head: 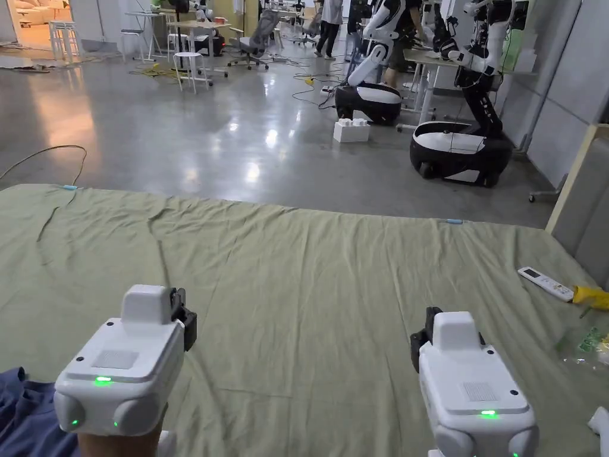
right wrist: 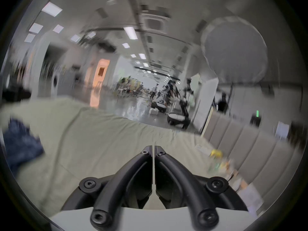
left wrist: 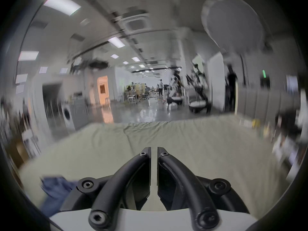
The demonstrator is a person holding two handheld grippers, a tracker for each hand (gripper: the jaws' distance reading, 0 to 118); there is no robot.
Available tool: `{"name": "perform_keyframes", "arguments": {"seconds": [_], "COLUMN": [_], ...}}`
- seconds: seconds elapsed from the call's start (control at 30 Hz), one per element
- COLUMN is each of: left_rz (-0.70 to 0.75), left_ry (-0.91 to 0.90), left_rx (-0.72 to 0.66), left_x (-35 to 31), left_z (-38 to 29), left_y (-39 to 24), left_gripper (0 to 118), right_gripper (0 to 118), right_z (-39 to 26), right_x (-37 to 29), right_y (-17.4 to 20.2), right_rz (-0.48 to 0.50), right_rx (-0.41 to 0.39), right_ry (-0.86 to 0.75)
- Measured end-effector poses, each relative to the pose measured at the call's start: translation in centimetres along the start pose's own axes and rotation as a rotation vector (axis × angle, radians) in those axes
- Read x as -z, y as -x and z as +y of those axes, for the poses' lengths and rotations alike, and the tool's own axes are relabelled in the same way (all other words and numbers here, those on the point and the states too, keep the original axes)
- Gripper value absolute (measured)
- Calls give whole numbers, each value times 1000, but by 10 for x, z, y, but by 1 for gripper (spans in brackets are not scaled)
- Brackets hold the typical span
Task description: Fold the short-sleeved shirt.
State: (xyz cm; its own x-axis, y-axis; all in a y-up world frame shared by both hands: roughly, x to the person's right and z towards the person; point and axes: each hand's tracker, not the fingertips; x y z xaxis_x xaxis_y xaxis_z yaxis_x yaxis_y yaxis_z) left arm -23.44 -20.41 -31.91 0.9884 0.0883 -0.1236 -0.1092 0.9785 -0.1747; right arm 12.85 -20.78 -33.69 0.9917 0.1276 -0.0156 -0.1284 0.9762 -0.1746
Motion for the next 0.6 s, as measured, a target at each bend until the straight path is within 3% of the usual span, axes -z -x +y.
{"name": "perform_keyframes", "arguments": {"seconds": [0.1, 0.2, 0.27, 0.6], "left_rz": [-13, -30, -23, 18], "left_ry": [-40, -63, -33, 113], "left_rx": [-113, -129, -96, -30], "left_x": [-3, -8, -7, -15], "left_z": [-2, 0, 2, -5], "left_y": [4, 4, 3, 44], "left_gripper": [7, 7, 7, 7], "right_gripper": [3, 3, 3, 3], "right_z": [-2, 3, 4, 0], "right_x": [-4, -10, -12, -11], "right_y": [-1, 5, 5, 11], "right_rz": [-44, -82, -78, -47], "right_rx": [117, 83, 112, 101], "right_ry": [-24, -87, -81, -47]}}
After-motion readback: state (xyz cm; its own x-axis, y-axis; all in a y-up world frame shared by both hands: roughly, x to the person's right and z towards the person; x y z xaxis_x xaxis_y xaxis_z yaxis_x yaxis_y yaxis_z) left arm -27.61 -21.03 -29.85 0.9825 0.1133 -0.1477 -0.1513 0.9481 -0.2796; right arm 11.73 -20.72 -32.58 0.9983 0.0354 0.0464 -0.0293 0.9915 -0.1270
